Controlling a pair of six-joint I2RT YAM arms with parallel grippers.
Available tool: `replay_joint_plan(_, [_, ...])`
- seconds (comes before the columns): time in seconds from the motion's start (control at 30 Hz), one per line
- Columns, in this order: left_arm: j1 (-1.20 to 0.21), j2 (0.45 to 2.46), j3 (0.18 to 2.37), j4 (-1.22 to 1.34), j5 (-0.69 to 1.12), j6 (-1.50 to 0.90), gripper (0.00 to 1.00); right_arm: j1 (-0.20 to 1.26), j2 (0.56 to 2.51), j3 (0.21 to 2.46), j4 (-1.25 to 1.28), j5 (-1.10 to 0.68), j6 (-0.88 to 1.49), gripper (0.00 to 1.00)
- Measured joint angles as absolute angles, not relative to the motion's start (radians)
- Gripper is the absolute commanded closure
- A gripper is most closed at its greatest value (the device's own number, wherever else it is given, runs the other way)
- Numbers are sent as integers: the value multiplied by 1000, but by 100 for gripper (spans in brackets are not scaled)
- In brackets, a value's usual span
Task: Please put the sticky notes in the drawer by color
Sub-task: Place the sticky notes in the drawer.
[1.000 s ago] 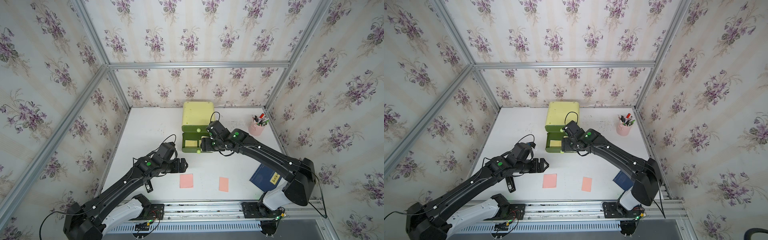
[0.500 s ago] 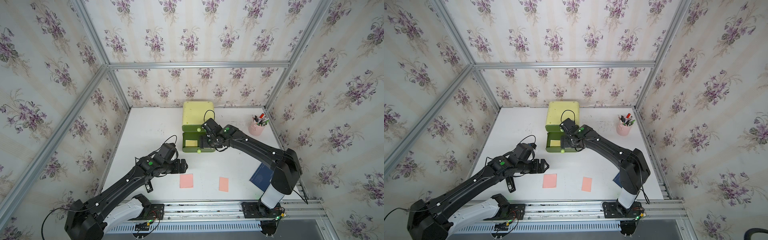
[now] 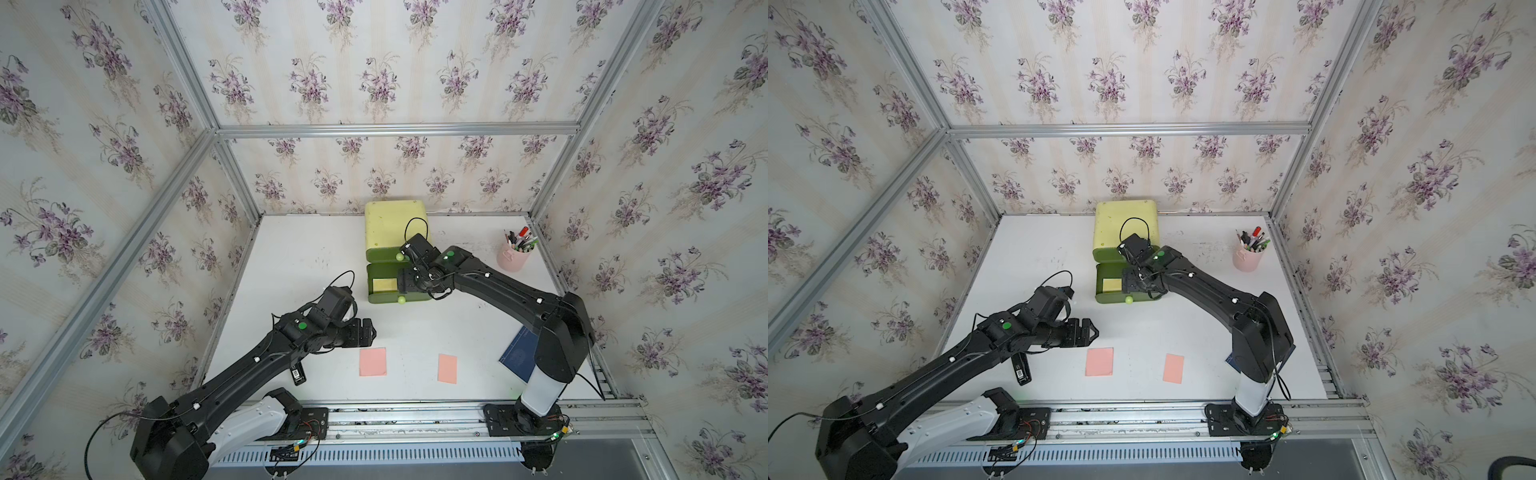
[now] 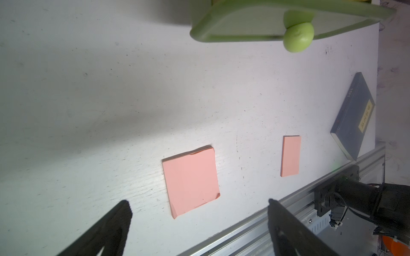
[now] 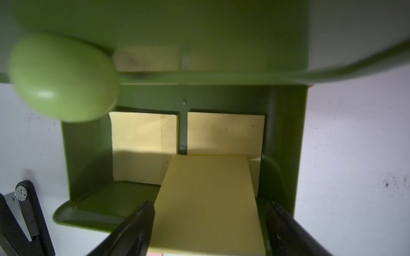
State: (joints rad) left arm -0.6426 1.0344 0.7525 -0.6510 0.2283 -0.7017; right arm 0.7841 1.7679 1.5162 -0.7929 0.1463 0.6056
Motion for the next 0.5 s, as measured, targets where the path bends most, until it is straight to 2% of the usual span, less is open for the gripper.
replay_joint_plan(0.37, [-643,1050,762,-648,228,-695,6,790,1673,1457,-765,172,606,15])
replay_joint_plan(0.5, [-642,1058,785,-651,228,-687,6,792,1600,1414,-739,162,605,22])
